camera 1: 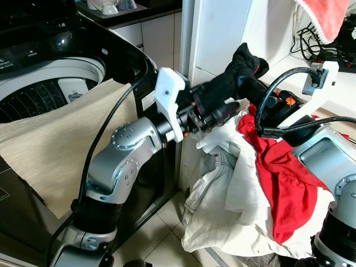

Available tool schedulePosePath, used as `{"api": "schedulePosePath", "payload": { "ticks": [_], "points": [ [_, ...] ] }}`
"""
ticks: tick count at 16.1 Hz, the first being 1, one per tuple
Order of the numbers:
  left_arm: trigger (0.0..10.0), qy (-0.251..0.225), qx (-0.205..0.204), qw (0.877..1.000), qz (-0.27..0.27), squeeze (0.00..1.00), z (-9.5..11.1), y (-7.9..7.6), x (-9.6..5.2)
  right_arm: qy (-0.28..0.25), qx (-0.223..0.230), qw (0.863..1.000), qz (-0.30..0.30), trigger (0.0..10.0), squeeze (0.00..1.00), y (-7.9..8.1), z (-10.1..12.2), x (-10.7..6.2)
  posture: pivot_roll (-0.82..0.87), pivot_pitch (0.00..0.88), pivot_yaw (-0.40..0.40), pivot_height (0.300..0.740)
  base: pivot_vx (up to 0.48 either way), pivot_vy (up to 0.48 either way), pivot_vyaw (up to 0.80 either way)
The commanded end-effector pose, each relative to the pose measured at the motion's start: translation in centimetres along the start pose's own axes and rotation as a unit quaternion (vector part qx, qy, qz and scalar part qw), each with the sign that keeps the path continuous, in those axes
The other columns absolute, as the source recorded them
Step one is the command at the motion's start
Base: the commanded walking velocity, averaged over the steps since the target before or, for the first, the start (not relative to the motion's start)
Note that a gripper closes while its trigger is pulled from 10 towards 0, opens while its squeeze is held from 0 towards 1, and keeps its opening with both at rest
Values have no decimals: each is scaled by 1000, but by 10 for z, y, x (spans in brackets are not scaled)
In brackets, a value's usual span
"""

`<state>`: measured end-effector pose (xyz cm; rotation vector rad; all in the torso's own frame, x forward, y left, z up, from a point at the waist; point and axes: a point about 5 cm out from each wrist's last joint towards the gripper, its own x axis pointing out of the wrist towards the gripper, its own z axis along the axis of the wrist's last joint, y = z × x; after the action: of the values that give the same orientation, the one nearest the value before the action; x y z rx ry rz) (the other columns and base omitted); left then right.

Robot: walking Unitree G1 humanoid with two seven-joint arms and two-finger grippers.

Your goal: Clothes washing

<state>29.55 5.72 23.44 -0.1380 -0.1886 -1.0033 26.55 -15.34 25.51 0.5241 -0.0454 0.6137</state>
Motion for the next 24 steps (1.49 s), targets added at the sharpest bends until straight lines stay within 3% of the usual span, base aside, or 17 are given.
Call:
{"api": "schedulePosePath", "payload": {
  "ticks": [1,12,23,24],
  "points": [
    [0,-9,3,1000,4,0,5,3,1,-3,-7,1000,2,0,0,2,4,0,-148,0,1,740,0,0,0],
    [0,-30,-12,999,-22,0,11,0,-3,1,-9,1000,-7,0,0,0,2,0,-141,0,5,740,0,0,0],
    [0,-74,-14,997,2,0,21,8,-2,1,-19,1000,-11,0,0,0,0,1,-137,0,9,740,0,0,0],
    [0,-80,-12,997,13,0,22,11,-2,0,-21,1000,-11,706,0,0,0,2,-137,0,9,740,0,0,0]
  ]
}}
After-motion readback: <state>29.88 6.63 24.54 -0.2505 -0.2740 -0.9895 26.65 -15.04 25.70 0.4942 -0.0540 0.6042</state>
